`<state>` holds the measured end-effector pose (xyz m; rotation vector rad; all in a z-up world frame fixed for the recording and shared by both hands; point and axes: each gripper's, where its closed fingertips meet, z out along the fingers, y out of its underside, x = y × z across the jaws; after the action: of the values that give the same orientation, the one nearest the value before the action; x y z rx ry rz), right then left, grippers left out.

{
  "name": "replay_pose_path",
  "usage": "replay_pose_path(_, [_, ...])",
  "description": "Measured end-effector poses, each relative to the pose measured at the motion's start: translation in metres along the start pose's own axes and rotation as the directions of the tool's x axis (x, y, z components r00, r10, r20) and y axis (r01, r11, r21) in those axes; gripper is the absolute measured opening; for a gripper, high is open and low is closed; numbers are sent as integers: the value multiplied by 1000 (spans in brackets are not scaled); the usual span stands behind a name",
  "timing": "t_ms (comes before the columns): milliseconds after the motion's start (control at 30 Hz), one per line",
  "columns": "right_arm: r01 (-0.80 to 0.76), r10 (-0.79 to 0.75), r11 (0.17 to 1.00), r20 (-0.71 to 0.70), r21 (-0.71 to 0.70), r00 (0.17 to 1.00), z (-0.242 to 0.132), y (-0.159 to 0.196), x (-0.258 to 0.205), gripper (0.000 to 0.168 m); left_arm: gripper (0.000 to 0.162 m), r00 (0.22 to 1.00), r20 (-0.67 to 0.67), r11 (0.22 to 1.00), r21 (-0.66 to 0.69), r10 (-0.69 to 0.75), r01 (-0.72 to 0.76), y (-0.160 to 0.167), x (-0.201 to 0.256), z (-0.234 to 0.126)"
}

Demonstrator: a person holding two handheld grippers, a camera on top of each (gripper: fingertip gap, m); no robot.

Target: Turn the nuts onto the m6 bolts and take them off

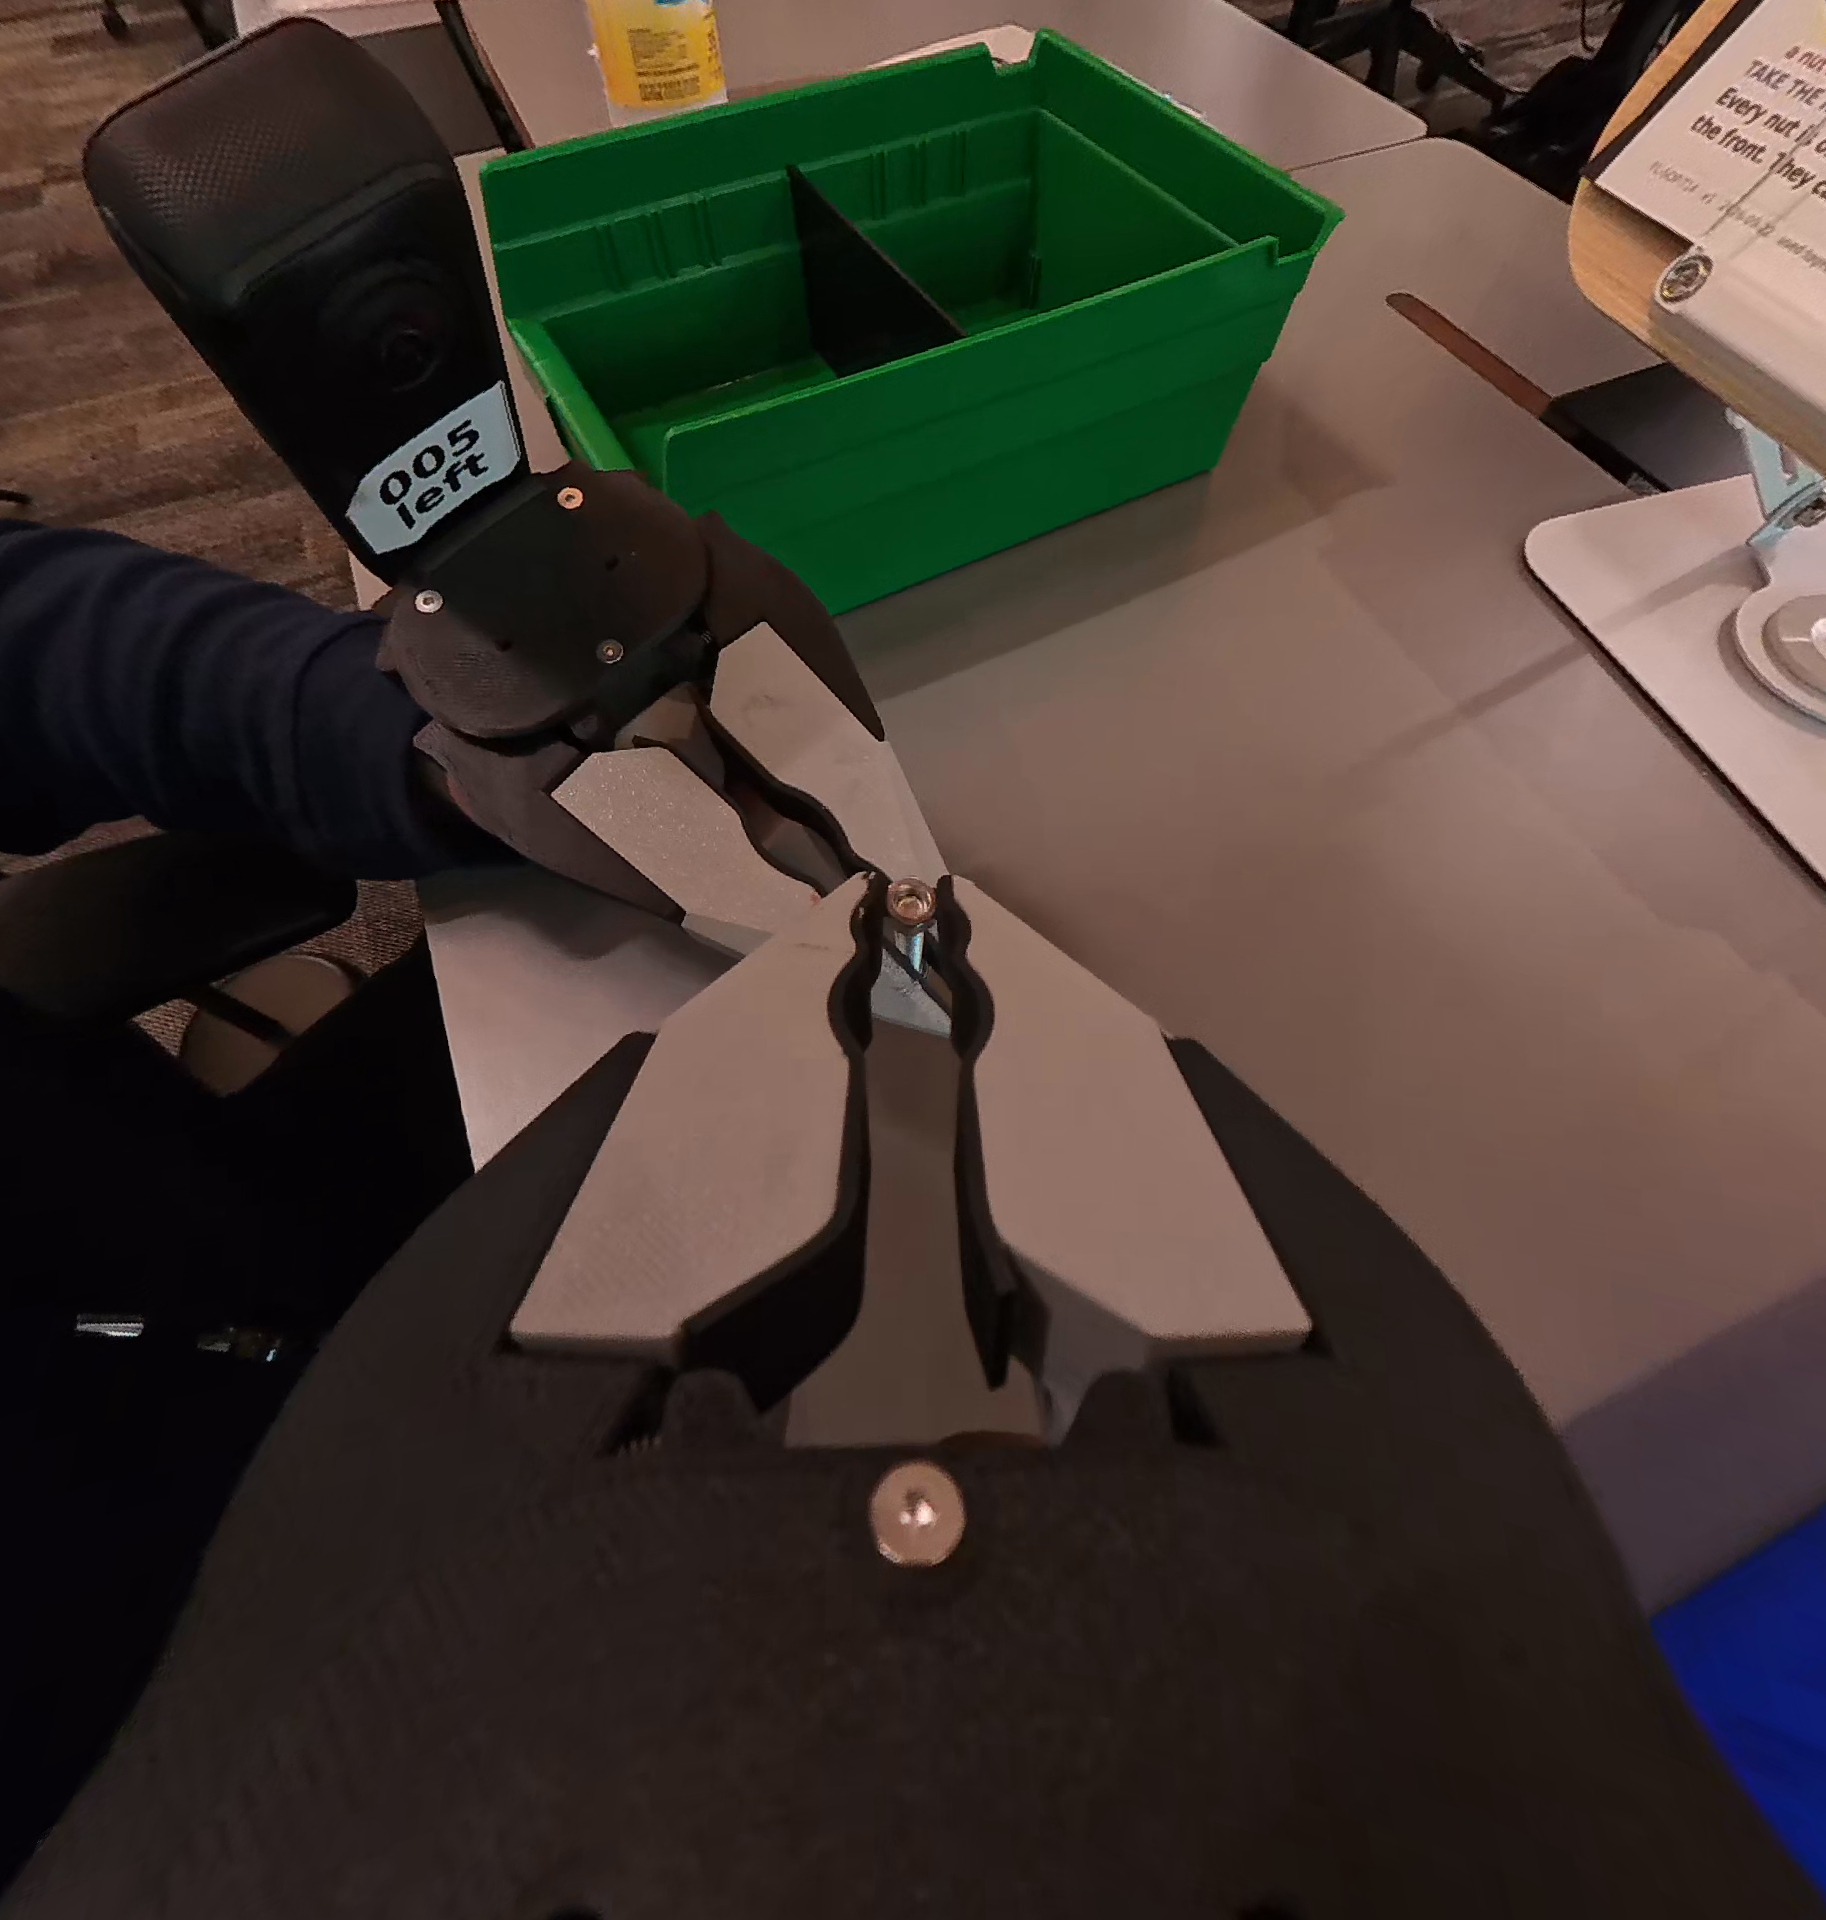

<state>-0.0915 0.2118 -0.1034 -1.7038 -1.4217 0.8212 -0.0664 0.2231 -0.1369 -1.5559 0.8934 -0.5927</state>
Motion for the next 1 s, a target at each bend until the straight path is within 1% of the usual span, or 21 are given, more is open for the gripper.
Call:
replay_pose_path(133, [5,-5,1000,1,10,1000,-1,-1,0,7,2,1000,-11,1000,6,-10,10,-1,1,0])
replay_pose_path(233, [0,-3,999,49,49,999,-6,-6,-4,24,2,1000,-18,1000,7,-13,14,-1,2,0])
replay_pose_path(300, [-4,-2,996,63,92,998,-14,-10,-1,27,2,1000,-17,1000,8,-12,12,-1,2,0])
replay_pose_path(400, [-10,2,992,65,128,998,-21,-9,4,27,2,1000,-18,1000,20,-21,21,-3,1,-1])
replay_pose_path(500, [-29,18,990,85,135,996,-21,-1,5,26,2,999,-34,999,41,-32,33,-6,2,-3])
replay_pose_path(667, [6,-21,990,99,142,995,-17,1,-1,18,2,998,-49,999,41,-35,37,-6,4,-2])
replay_pose_path(833, [113,-138,979,146,169,980,-20,-5,-10,15,2,985,-155,993,85,-70,84,-14,17,-5])
replay_pose_path(900, [147,-181,974,202,175,963,-25,-7,-14,15,2,967,-231,985,102,-110,136,-19,25,-7])
replay_pose_path(1000, [139,-196,969,293,204,936,-35,-14,-21,15,2,944,-293,974,119,-152,194,-24,28,-11])
